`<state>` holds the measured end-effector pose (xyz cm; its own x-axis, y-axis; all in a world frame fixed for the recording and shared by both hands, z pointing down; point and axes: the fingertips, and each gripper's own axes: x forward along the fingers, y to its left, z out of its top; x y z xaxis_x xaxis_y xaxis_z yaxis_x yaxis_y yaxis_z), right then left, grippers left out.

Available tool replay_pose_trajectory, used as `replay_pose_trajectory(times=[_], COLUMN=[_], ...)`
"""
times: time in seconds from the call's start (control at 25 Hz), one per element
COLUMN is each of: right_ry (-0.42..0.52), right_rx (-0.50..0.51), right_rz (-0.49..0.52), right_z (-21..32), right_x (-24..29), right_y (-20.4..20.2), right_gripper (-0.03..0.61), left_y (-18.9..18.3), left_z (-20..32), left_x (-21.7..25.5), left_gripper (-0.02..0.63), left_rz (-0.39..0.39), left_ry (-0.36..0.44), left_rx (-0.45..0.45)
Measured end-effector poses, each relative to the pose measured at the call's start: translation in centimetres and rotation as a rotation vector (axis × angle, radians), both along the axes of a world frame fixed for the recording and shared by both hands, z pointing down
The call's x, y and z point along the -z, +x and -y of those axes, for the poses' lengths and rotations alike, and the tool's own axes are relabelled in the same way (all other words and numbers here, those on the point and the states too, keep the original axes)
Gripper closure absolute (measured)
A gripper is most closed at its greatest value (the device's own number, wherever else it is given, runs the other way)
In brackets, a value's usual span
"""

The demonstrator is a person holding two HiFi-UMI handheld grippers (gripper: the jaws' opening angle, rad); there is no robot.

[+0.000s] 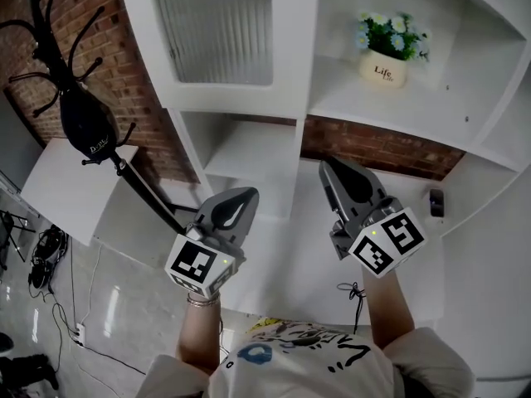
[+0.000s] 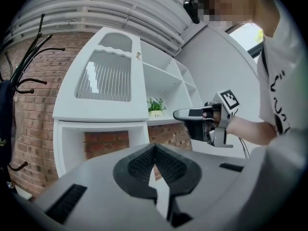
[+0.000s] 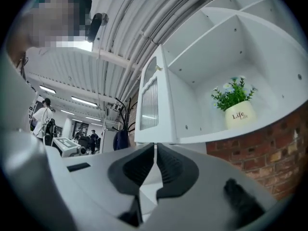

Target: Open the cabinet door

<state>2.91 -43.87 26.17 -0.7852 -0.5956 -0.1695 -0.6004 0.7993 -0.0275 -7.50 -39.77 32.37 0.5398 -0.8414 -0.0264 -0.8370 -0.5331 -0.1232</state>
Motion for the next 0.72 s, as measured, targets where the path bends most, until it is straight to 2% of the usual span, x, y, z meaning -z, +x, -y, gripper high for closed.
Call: replay_pose_trajectory(times=[0.24,0.44,0.64,0.68,0.72], right_ry=[0.012,0.039,0.063,0.067,0.07], right_rx=[-0.013,-0.046,-0.105,-0.11,-0.108], right_rz=[-0.026,-0.044,-0.104,-0.12,-0.134], right_z=[2.4,4.4,6.7,7.1,7.3], right_x=[0.9,2.2,2.9,2.9,3.0], right_y=[-1.6,-1.8,-2.3,-2.5,-2.8], right_gripper=[0.548,0.548,0.546,0.535,0.473], left_y=[-0.7,-0.5,-0.1,0.0,0.1], left_z=[2.9,5.0,6.6,6.7,6.7], left_x=[0.9,1.4,1.6,1.6,1.7], left_gripper=[0.599,0.598,0.598,0.598,0.598], left_rz=[0.006,-0.044,-0.031,-0.032,-0.034], left_ry=[0.012,-0.013,-0.025,-0.025,-0.022], left_rx=[-0.028,-0.05,-0.04,-0.04,-0.043])
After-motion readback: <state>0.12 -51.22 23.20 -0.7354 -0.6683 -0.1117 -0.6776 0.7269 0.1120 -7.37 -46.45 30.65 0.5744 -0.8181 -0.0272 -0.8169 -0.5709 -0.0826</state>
